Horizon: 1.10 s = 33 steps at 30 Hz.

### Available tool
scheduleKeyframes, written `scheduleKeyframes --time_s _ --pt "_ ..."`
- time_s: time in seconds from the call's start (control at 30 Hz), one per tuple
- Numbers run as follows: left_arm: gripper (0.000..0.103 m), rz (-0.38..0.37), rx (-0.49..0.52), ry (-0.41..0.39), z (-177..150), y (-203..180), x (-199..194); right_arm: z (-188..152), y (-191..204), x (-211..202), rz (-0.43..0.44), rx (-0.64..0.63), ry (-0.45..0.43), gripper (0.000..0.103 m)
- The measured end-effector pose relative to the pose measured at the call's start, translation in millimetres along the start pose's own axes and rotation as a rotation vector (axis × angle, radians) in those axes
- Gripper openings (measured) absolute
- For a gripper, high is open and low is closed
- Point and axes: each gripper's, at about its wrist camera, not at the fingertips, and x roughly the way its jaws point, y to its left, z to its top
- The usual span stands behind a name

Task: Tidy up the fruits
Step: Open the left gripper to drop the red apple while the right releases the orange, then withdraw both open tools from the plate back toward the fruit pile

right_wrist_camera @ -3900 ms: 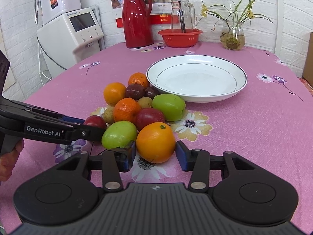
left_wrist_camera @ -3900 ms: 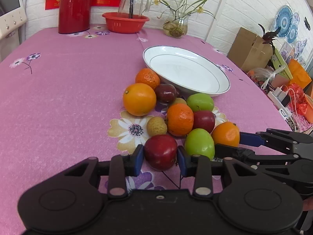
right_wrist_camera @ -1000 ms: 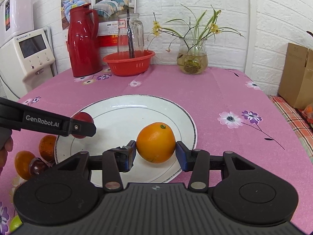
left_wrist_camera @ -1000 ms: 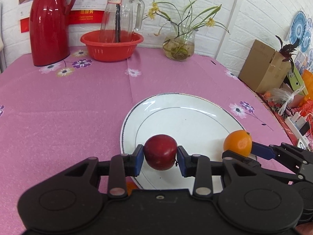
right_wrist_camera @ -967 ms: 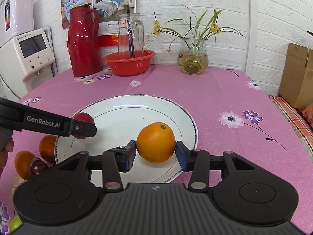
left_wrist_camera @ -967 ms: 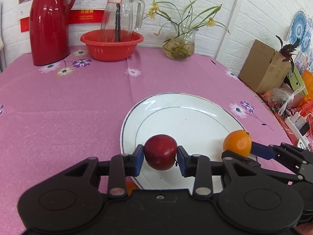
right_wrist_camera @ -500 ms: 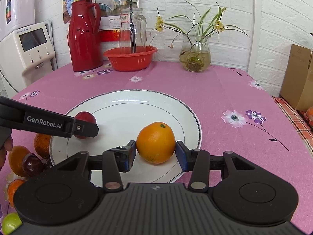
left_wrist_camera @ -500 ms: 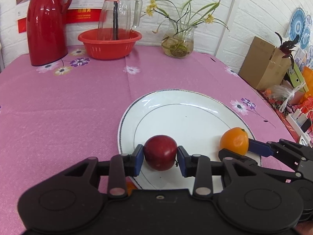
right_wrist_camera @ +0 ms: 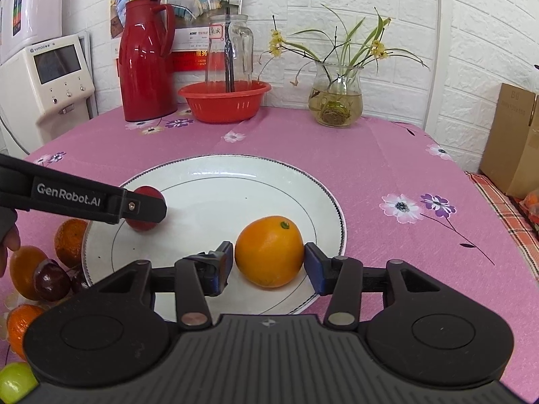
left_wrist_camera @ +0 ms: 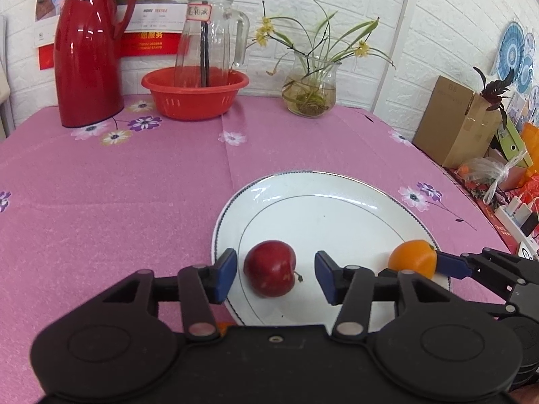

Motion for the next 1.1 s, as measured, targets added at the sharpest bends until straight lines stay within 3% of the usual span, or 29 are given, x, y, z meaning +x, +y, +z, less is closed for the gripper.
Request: scheduleKeyframes --time_s 0.2,0.3,0.77,1.1 --pt "0.103 -0.022 0.002 -0.036 -1 -3 -6 0 2 -1 0.002 -0.009 -0.002 0.089" --pt "0.103 0.015 -0.007 -0.08 -1 -6 -15 0 3 -3 0.008 -0.012 -0.011 0.103" --pt "0.103 0.042 -0.006 -0.138 3 -7 -67 2 4 -31 0.013 -0.006 -0.068 0.103" --pt "0.103 0.065 0.005 -0.133 -18 -7 -108 -7 14 -75 0.072 -0.006 -0.083 0.103"
